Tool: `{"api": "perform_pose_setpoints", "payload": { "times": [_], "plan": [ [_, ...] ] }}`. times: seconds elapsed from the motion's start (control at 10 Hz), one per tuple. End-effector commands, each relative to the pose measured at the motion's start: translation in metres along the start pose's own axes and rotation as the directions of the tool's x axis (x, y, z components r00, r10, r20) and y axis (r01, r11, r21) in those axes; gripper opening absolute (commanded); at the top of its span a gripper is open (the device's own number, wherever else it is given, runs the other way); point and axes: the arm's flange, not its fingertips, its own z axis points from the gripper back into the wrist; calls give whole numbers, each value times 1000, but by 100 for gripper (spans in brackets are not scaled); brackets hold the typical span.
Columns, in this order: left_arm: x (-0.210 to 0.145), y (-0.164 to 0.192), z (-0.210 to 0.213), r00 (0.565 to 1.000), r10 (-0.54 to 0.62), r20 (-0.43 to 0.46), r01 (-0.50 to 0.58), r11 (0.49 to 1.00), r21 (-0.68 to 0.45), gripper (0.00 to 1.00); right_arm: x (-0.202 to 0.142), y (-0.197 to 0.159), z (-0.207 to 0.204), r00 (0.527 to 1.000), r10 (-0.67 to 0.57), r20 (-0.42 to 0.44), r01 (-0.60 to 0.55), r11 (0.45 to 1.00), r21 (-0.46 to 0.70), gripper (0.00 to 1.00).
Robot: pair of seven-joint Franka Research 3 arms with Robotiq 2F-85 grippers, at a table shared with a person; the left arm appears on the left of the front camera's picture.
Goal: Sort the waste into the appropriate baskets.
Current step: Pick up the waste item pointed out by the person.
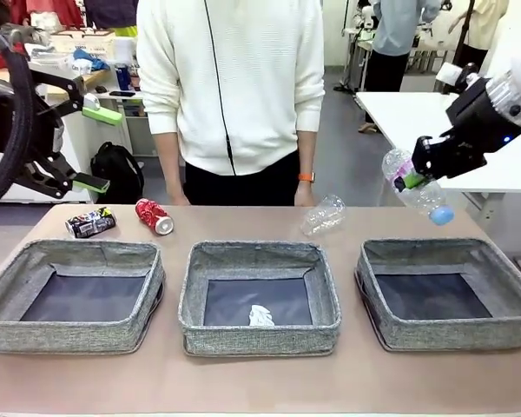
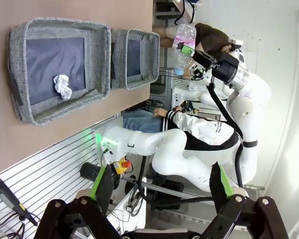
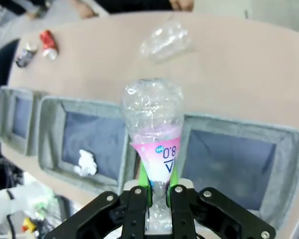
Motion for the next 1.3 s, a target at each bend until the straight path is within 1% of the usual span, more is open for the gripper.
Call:
{"api": "perform_pose_setpoints", "payload": {
  "times": [0.0, 0.2, 0.3, 0.4, 0.5, 0.6, 0.7, 0.8, 1.0, 1.1, 1.2],
  "plan": [
    [0, -1, 0, 1000, -14, -1, 14, 1000, -23, 100, 29, -22, -5, 990, -114, 86, 115, 993, -8, 0],
    [0, -1, 0, 1000, -14, -1, 14, 1000, -23, 100, 29, -22, -5, 990, -114, 86, 115, 993, -8, 0],
    [0, -1, 0, 1000, -14, -1, 14, 1000, -23, 100, 15, -21, 0, 997, -66, 44, 67, 998, -16, 14],
    [0, -1, 0, 1000, -14, -1, 14, 1000, -23, 100, 25, 2, -1, 988, -121, -97, 90, 957, -275, 14],
    [0, -1, 0, 1000, -14, -1, 14, 1000, -23, 100, 45, 51, 25, 986, -142, -90, 116, 962, -247, 14],
    [0, -1, 0, 1000, -14, -1, 14, 1000, -23, 100, 57, 104, 54, 987, -129, -98, 93, 946, -311, 14],
    [0, -1, 0, 1000, -14, -1, 14, 1000, -23, 100, 67, 144, 70, 983, -155, -99, 99, 897, -430, 14],
    [0, -1, 0, 1000, -14, -1, 14, 1000, -23, 100, 72, 192, 80, 979, -203, -32, 170, 885, -434, 14],
    [0, -1, 0, 1000, -14, -1, 14, 1000, -23, 100, 64, 273, 103, 972, -220, -84, 175, 914, -366, 14],
    [0, -1, 0, 1000, -14, -1, 14, 1000, -23, 100, 64, 306, 118, 967, -223, -122, 176, 934, -311, 14],
    [0, -1, 0, 1000, -14, -1, 14, 1000, -23, 100, 61, 336, 134, 970, -208, -126, 167, 947, -273, 14]
  ]
}}
